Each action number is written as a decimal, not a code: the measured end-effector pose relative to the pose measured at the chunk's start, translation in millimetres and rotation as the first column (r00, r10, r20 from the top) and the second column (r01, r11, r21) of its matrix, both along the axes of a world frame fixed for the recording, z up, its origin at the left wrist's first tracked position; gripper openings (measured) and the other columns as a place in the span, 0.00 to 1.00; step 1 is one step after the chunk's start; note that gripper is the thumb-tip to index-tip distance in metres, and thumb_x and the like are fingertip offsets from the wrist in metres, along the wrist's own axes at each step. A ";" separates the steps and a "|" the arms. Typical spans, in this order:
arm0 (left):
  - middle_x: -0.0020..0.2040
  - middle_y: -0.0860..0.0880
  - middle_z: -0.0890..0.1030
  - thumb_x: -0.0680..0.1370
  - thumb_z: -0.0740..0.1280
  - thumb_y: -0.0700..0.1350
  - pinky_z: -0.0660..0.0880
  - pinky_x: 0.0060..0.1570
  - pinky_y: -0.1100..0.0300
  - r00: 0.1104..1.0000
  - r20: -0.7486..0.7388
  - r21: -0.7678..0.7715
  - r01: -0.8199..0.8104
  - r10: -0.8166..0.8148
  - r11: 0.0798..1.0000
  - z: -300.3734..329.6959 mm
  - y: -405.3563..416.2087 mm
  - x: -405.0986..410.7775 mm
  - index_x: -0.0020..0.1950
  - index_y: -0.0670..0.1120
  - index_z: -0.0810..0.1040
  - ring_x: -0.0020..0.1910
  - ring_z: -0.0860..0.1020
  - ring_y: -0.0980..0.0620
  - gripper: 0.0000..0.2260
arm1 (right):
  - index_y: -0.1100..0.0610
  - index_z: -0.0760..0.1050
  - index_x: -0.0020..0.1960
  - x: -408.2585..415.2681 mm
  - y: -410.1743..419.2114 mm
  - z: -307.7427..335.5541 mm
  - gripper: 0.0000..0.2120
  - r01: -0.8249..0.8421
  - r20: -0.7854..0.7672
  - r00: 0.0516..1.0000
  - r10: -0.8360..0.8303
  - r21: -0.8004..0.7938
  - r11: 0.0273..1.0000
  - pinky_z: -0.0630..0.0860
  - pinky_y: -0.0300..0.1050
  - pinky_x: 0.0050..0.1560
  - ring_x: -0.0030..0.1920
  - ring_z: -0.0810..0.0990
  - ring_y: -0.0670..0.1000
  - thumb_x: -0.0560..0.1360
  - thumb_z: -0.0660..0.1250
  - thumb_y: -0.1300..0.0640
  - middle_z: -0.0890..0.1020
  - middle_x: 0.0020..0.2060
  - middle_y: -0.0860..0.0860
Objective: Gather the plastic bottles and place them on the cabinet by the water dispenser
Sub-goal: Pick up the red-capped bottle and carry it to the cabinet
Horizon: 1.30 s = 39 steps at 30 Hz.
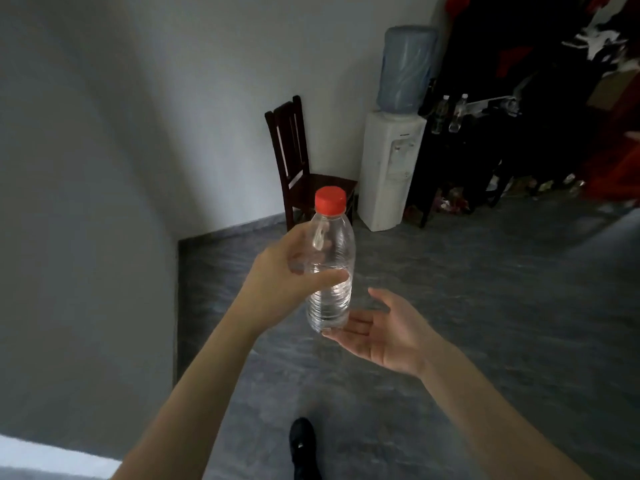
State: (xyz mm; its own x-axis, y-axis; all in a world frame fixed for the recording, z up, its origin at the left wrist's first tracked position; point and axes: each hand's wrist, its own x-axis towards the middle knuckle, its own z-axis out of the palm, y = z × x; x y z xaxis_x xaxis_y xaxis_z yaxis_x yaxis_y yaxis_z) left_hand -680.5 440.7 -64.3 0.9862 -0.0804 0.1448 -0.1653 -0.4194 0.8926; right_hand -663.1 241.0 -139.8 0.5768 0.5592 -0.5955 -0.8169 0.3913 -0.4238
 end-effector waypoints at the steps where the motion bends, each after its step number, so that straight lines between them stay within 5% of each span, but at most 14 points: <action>1: 0.55 0.60 0.84 0.70 0.80 0.49 0.78 0.57 0.59 1.000 -0.002 0.001 0.018 -0.018 1.000 -1.7 0.1 17.4 0.67 0.60 0.75 0.54 0.82 0.62 0.28 | 0.74 0.69 0.67 14.2 0.2 -0.7 0.32 0.013 -0.007 1.000 -0.013 0.004 1.000 0.74 0.53 0.66 0.65 0.76 0.66 0.80 0.59 0.44 0.77 0.62 0.70; 6: 0.57 0.62 0.83 0.70 0.80 0.49 0.76 0.54 0.67 0.995 0.001 0.010 0.096 -0.096 0.995 0.2 3.8 106.9 0.67 0.63 0.75 0.54 0.81 0.66 0.28 | 0.74 0.69 0.67 92.8 8.3 -3.8 0.33 0.057 -0.003 0.998 -0.057 0.002 0.998 0.76 0.52 0.63 0.66 0.76 0.66 0.81 0.57 0.44 0.77 0.62 0.70; 10: 0.58 0.61 0.83 0.70 0.80 0.48 0.78 0.58 0.59 0.982 0.004 -0.006 0.191 -0.191 0.982 11.2 10.0 187.1 0.68 0.62 0.75 0.56 0.81 0.62 0.29 | 0.72 0.69 0.68 161.7 16.4 -0.4 0.31 0.127 0.011 0.992 -0.128 0.020 0.992 0.81 0.51 0.54 0.67 0.75 0.64 0.81 0.56 0.45 0.77 0.63 0.69; 15: 0.59 0.60 0.83 0.71 0.80 0.48 0.78 0.62 0.51 0.961 0.050 -0.005 0.274 -0.273 0.962 16.4 6.4 276.7 0.70 0.61 0.74 0.60 0.81 0.58 0.30 | 0.71 0.71 0.67 238.7 20.8 6.7 0.29 0.218 0.035 0.975 -0.218 -0.014 0.976 0.80 0.50 0.55 0.69 0.74 0.63 0.81 0.56 0.47 0.78 0.63 0.67; 20: 0.57 0.62 0.83 0.72 0.79 0.46 0.76 0.60 0.59 0.952 0.038 -0.028 0.306 -0.305 0.952 4.6 -12.1 345.3 0.67 0.62 0.74 0.58 0.80 0.63 0.28 | 0.70 0.72 0.67 296.4 6.1 3.6 0.30 0.272 0.010 0.962 -0.272 -0.063 0.960 0.77 0.50 0.58 0.63 0.77 0.62 0.79 0.58 0.46 0.78 0.64 0.66; 23: 0.58 0.63 0.82 0.72 0.79 0.46 0.76 0.62 0.56 0.945 0.014 -0.038 0.326 -0.326 0.945 -2.7 -31.1 391.9 0.65 0.65 0.74 0.59 0.80 0.63 0.27 | 0.70 0.72 0.67 334.0 -13.3 -0.4 0.31 0.318 -0.005 0.948 -0.319 -0.073 0.945 0.78 0.51 0.58 0.61 0.78 0.62 0.75 0.61 0.47 0.78 0.63 0.67; 32: 0.59 0.66 0.81 0.68 0.77 0.56 0.76 0.58 0.65 0.946 0.035 -0.048 0.324 -0.322 0.945 -4.3 -115.3 537.7 0.65 0.68 0.72 0.59 0.79 0.65 0.27 | 0.68 0.73 0.66 480.9 -96.5 -2.4 0.29 0.327 0.023 0.945 -0.326 -0.108 0.939 0.80 0.50 0.52 0.61 0.80 0.61 0.81 0.55 0.44 0.81 0.60 0.65; 39: 0.63 0.61 0.80 0.69 0.77 0.56 0.76 0.63 0.58 0.958 0.016 -0.064 0.285 -0.285 0.956 -3.4 -167.8 640.0 0.71 0.59 0.72 0.61 0.79 0.65 0.31 | 0.68 0.73 0.66 593.7 -155.2 3.7 0.29 0.294 0.039 0.956 -0.291 -0.130 0.947 0.77 0.51 0.59 0.66 0.77 0.61 0.80 0.56 0.44 0.80 0.61 0.65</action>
State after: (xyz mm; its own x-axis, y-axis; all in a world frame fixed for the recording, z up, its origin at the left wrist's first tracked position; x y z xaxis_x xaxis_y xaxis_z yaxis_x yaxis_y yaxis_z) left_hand -40.4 272.9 -67.7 0.9226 -0.3483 0.1656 -0.2755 -0.2950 0.9149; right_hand -69.4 85.8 -136.0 0.7151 0.2808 -0.6402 -0.6663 0.5509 -0.5026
